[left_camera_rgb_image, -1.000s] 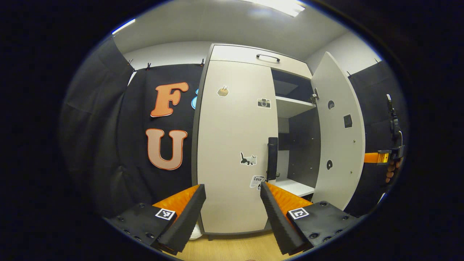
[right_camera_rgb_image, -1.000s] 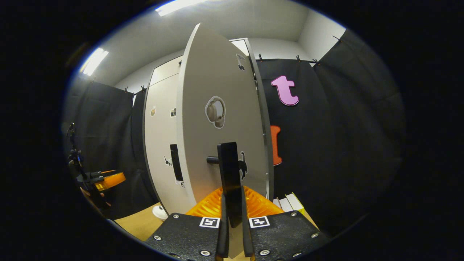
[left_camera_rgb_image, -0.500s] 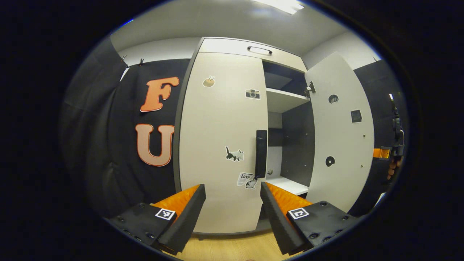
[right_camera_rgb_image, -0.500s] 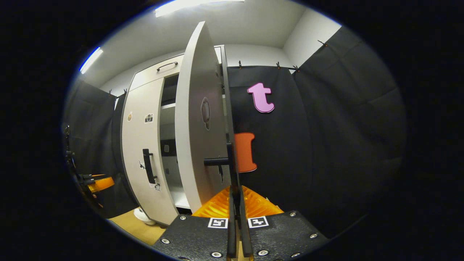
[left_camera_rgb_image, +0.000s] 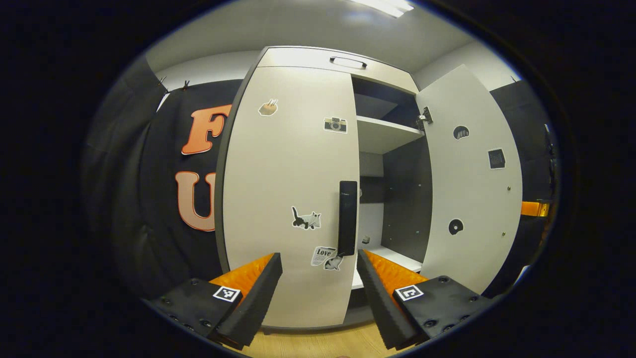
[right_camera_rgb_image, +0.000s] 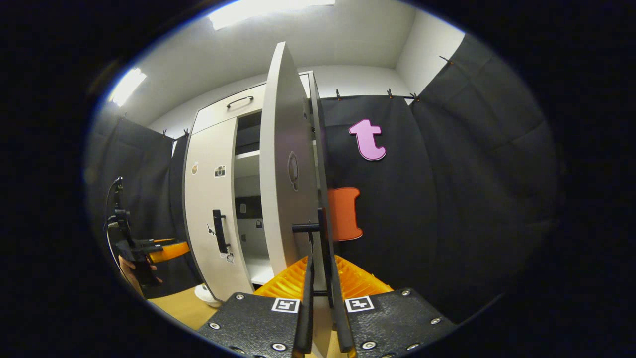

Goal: Open the right door of the double-door shoe cabinet with the right hand, and open the left door with the left hand.

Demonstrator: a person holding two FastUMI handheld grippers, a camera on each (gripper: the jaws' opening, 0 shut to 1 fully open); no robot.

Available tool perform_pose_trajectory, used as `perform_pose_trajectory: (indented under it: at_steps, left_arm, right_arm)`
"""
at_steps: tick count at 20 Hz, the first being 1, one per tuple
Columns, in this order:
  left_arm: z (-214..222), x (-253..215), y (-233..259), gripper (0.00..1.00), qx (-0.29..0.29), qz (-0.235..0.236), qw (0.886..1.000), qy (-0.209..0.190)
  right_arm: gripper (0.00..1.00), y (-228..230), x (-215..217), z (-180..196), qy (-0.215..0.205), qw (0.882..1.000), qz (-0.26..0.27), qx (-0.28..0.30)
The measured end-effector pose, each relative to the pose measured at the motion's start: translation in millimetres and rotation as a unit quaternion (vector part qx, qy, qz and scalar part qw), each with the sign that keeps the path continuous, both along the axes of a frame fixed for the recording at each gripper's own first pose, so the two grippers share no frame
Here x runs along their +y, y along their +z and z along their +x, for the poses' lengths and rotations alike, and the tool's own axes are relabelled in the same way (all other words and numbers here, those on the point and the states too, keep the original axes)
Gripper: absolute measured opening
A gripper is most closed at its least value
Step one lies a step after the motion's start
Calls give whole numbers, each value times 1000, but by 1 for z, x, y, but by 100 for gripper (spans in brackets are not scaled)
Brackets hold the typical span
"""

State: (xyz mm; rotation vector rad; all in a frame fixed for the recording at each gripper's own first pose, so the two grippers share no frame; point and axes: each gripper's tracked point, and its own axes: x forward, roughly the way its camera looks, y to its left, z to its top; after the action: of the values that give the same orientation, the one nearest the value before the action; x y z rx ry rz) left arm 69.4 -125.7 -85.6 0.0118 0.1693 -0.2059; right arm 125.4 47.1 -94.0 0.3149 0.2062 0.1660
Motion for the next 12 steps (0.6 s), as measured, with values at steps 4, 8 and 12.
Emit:
perform_pose_trajectory:
  at_steps: [4,8,12]
  left_arm:
    - [24,-15,2,97,2,2,1000,-4]
    - [44,-40,6,97,9,-7,1000,-25]
    - [66,-56,10,97,-3,11,1000,-29]
  right_arm:
    - [34,5,-8,-10,-5,1000,-24,-7]
    - [53,6,-15,-13,-20,1000,-10,-4]
    - [60,1,-16,-15,-19,1000,4,9]
